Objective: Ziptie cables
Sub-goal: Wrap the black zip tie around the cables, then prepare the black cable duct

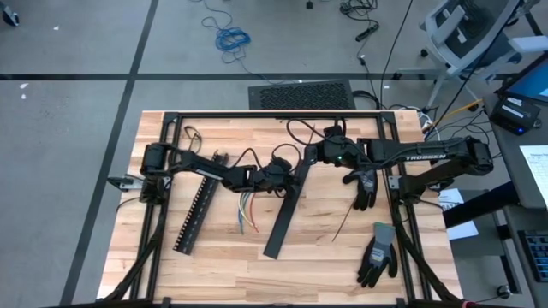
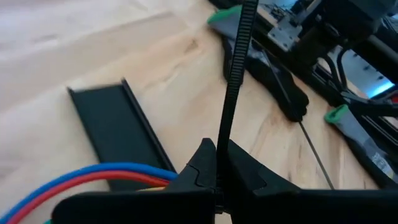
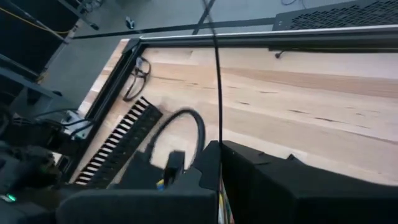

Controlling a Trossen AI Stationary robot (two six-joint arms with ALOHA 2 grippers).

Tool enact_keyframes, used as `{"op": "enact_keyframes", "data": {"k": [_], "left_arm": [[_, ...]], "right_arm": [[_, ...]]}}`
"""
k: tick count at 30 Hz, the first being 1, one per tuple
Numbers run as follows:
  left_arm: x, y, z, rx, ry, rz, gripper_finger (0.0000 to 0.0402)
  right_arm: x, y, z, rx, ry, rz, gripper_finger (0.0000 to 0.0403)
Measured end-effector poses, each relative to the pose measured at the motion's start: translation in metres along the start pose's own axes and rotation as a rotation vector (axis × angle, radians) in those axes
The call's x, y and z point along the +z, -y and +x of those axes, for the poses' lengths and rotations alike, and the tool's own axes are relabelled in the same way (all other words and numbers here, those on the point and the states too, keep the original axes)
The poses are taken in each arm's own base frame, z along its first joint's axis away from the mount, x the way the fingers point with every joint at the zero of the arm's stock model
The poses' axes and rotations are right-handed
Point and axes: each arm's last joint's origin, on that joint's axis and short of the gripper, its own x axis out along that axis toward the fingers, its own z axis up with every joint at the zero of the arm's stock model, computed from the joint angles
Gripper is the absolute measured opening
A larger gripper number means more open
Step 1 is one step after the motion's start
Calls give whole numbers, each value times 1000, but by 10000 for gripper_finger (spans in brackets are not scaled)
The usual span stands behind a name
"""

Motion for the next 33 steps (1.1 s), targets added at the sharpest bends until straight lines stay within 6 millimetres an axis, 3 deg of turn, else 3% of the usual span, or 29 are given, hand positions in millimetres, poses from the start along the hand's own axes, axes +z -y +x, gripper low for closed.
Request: {"op": "enact_keyframes", "data": {"k": [7, 12, 20, 23, 28, 31, 33], "left_arm": [[0, 0, 0, -14, 2, -5, 3], [6, 7, -1, -76, 1, -11, 42], [37, 15, -2, -190, 36, 23, 116], [61, 12, -10, -201, 72, 106, 134], [123, -3, -50, -157, 51, 383, 141], [154, -12, -98, -86, -5, 380, 141], [160, -14, -132, -56, -55, 374, 141]], "right_arm": [[0, 2, -1, -13, -10, -3, 0], [-1, 5, -2, -44, -37, -52, 9], [-9, 24, -6, -208, -141, -417, 90], [-3, 34, -9, -322, -91, -560, 129], [30, 42, -17, -388, -27, -619, 178], [53, 32, -24, -199, -30, -647, 191], [60, 23, -23, -34, -55, -746, 193]]}}
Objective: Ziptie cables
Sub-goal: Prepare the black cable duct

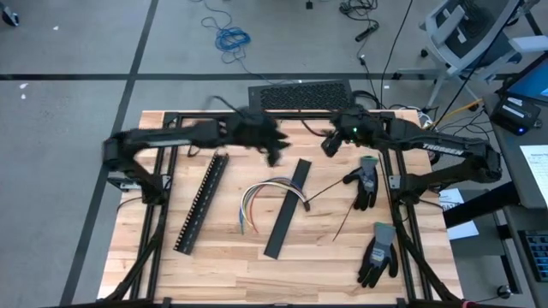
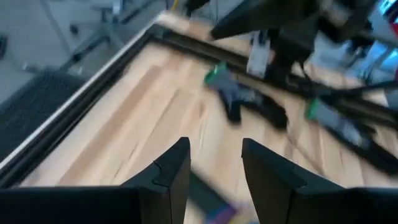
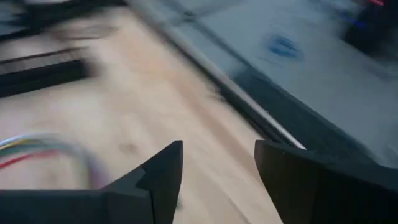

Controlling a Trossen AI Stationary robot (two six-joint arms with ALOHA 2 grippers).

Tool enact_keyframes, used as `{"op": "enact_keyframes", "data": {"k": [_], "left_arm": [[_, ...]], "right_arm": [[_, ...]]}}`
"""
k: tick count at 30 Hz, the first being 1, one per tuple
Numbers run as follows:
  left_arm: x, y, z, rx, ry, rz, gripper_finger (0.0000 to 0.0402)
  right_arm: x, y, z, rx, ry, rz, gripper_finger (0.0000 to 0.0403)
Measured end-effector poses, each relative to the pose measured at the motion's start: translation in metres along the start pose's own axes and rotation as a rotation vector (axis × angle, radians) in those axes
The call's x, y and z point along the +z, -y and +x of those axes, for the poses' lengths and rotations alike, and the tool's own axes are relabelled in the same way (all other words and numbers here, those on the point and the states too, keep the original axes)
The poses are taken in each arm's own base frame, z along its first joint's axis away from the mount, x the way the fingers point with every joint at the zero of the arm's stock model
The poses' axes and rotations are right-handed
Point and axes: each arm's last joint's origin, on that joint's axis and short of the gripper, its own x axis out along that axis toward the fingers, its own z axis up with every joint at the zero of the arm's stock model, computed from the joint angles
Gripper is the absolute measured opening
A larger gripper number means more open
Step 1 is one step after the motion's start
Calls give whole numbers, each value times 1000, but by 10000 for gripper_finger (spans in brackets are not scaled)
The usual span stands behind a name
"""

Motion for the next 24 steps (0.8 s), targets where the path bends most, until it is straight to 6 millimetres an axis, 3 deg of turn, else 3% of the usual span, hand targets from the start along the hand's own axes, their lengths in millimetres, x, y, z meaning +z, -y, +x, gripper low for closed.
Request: {"op": "enact_keyframes", "data": {"k": [2, 4, 9, 14, 17, 20, 24], "left_arm": [[-10, 5, -29, 22, -111, -6, 141], [-32, 14, -48, 70, -271, -65, 141], [-88, 43, -77, 201, -470, -300, 141], [-138, 40, -80, 442, -660, -563, 141], [-159, 33, -77, 490, -760, -691, 141], [-175, 30, -72, 503, -860, -731, 141], [-182, 29, -64, 509, -878, -731, 141]], "right_arm": [[7, -4, 5, 46, 24, -59, 192], [10, -7, 12, 45, 23, -89, 191], [11, -7, 28, 27, -3, -89, 192], [9, -7, 39, 15, -39, -93, 194], [8, -8, 42, 14, -47, -96, 194], [8, -8, 42, 14, -47, -96, 194], [8, -8, 42, 15, -42, -104, 194]]}}
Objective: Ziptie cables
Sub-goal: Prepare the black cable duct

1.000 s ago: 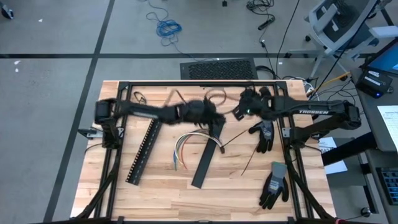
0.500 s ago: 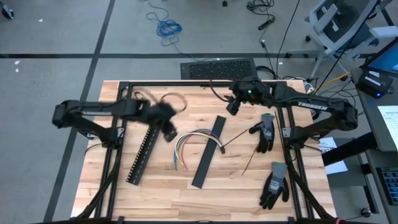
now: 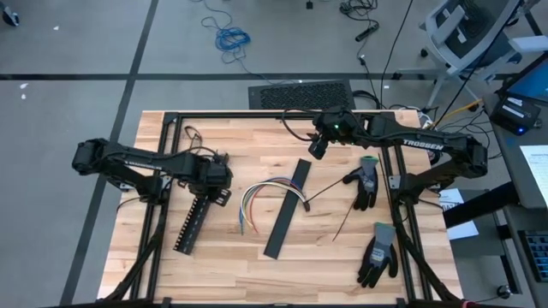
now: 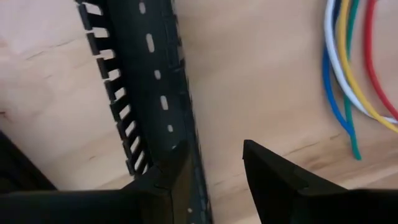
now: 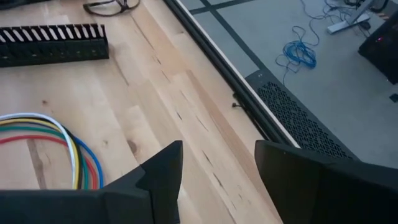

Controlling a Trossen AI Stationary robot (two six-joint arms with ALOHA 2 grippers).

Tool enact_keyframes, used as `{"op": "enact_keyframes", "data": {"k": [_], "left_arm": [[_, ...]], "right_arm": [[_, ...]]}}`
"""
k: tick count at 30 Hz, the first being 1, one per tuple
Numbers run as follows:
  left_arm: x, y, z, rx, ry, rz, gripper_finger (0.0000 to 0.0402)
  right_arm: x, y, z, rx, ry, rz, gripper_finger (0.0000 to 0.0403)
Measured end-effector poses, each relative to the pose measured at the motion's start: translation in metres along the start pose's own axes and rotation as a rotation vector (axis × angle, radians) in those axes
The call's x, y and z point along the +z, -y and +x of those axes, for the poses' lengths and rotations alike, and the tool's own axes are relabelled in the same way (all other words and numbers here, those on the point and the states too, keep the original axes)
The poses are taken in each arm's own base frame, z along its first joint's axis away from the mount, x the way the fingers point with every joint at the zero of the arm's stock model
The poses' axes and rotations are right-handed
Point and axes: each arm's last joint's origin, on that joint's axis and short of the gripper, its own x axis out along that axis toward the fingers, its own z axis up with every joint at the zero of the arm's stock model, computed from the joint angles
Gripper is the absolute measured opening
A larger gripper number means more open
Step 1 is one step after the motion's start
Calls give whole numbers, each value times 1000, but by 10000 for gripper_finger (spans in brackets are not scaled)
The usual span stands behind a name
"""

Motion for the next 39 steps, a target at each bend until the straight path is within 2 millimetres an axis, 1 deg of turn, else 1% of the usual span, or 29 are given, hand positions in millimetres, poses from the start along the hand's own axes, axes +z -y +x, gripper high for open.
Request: {"op": "enact_keyframes", "data": {"k": [4, 7, 14, 17, 19, 20, 22, 23, 26, 28, 30, 33, 35, 37, 39], "left_arm": [[1, 0, 14, 42, -23, -3, 141], [2, 2, 27, 18, -46, 5, 141], [0, -8, 56, 81, -75, -11, 141], [-1, -10, 63, 80, -83, 13, 139], [1, -3, 61, 13, -66, 64, 118], [2, 0, 58, 3, -53, 86, 95], [4, 8, 50, -5, 4, 134, 34], [6, 11, 45, -9, 38, 154, 18], [13, 23, 23, 2, 167, 263, 8], [19, 32, 3, 11, 243, 353, 6], [24, 42, -22, 2, 307, 456, 5], [29, 63, -65, -140, 405, 621, 4], [28, 76, -87, -258, 443, 749, 3], [27, 88, -97, -336, 458, 845, 3], [29, 101, -99, -450, 430, 959, 3]], "right_arm": [[0, -1, 0, 38, 3, 1, 194], [1, -2, 0, 52, 5, 3, 194], [1, -2, 0, 53, 5, 10, 194], [1, -2, 0, 54, 5, 33, 194], [1, -2, 0, 53, 4, 45, 194], [1, -2, -1, 52, 5, 58, 194], [1, -1, -2, 50, 11, 84, 194], [2, -1, -4, 50, 17, 99, 194], [7, 3, -11, 51, 80, 131, 194], [11, 8, -19, 45, 125, 149, 194], [13, 16, -28, 26, 157, 170, 194], [14, 28, -47, -53, 190, 213, 194], [13, 38, -62, -118, 206, 239, 194], [11, 47, -75, -156, 206, 255, 194], [8, 55, -87, -189, 205, 276, 194]]}}
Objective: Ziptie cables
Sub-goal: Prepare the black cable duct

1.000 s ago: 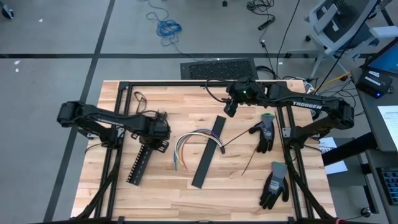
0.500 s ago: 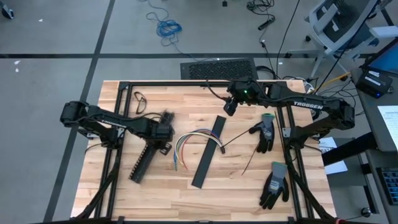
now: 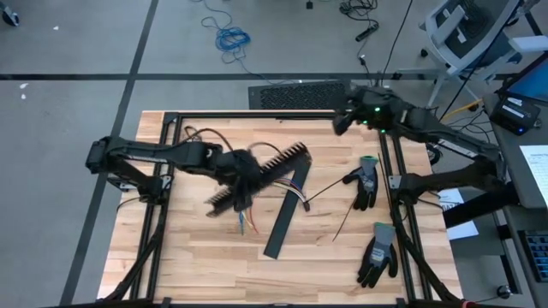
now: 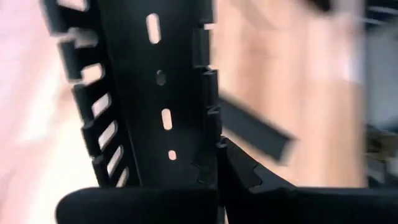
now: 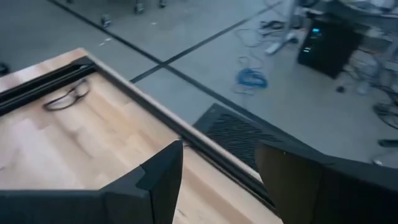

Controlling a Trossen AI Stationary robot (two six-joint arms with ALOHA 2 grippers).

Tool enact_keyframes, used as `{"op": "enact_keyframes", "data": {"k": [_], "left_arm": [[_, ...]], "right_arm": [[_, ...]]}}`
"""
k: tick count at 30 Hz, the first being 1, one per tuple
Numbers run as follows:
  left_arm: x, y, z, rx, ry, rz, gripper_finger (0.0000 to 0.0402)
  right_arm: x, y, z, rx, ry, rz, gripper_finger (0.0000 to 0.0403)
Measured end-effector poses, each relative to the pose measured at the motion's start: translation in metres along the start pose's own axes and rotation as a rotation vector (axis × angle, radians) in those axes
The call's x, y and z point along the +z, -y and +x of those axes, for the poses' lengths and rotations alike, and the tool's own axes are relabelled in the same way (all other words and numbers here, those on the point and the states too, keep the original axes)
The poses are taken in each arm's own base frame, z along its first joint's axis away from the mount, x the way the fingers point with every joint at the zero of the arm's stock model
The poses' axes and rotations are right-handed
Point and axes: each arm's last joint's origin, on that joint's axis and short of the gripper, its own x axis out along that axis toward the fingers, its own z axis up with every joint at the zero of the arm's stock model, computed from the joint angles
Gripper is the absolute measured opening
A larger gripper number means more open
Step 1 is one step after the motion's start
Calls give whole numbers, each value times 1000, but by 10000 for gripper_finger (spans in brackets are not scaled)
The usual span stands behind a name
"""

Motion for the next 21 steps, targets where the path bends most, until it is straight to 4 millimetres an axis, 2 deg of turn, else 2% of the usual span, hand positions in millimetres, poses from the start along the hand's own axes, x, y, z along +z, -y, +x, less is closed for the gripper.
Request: {"op": "enact_keyframes", "data": {"k": [7, 9, 11, 14, 17, 21], "left_arm": [[33, 31, 48, -632, 133, 310, 1], [37, 33, 66, -682, 133, 353, 1], [34, 28, 92, -670, 84, 366, 1], [29, 18, 139, -617, -6, 277, 1], [41, 14, 175, -619, -29, 61, 0], [67, 22, 193, -625, -8, -121, 0]], "right_arm": [[-1, 25, -19, -76, -9, 118, 194], [-2, 28, -20, -90, -16, 136, 194], [-3, 30, -21, -98, -23, 152, 194], [-3, 30, -21, -99, -23, 169, 194], [-3, 30, -20, -98, -26, 168, 194], [-3, 29, -18, -99, -34, 154, 194]]}}
